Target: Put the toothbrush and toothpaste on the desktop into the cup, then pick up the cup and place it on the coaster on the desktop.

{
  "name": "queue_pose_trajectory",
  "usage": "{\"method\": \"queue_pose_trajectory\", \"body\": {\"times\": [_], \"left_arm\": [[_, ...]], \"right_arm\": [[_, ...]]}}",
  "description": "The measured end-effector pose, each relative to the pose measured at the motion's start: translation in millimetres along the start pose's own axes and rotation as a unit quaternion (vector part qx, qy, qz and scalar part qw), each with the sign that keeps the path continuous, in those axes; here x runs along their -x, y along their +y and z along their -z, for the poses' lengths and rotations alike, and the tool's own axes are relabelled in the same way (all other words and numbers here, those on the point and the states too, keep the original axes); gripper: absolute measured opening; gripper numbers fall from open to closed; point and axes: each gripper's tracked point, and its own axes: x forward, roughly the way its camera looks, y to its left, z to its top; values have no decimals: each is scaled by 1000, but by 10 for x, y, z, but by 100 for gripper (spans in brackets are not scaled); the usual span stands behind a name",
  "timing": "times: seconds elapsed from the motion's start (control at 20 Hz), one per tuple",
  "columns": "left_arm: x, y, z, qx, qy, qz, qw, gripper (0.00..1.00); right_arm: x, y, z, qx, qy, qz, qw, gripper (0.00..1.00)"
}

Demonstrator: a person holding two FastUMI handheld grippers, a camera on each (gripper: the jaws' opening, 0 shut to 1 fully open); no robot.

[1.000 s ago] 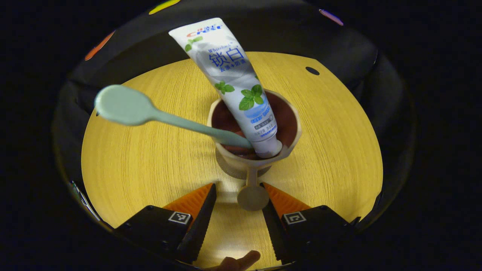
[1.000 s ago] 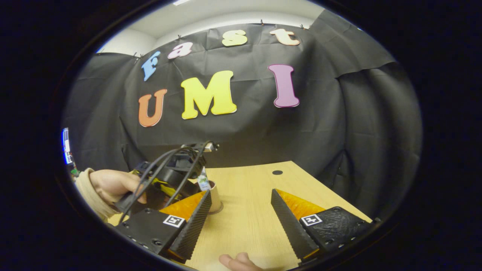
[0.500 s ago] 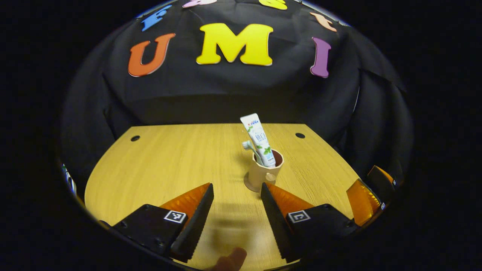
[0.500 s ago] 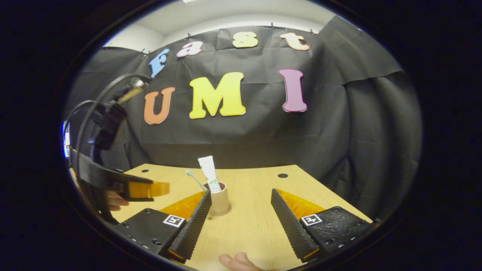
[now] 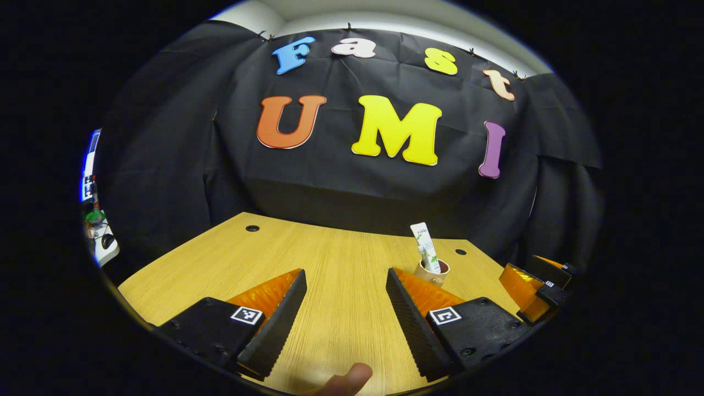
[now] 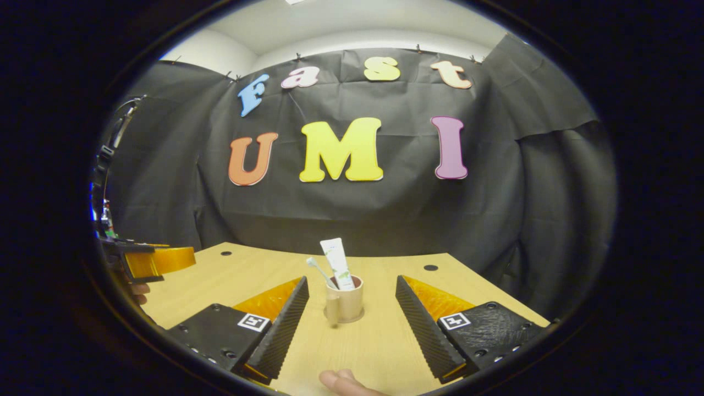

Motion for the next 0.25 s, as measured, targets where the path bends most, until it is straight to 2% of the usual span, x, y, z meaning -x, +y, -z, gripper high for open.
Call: {"method": "queue_pose_trajectory", "body": {"times": [0.25], "left_arm": [[85, 249, -97, -14, -38, -25, 999, 94]], "right_arm": [[5, 170, 21, 7, 3, -6, 1000, 94]]}}
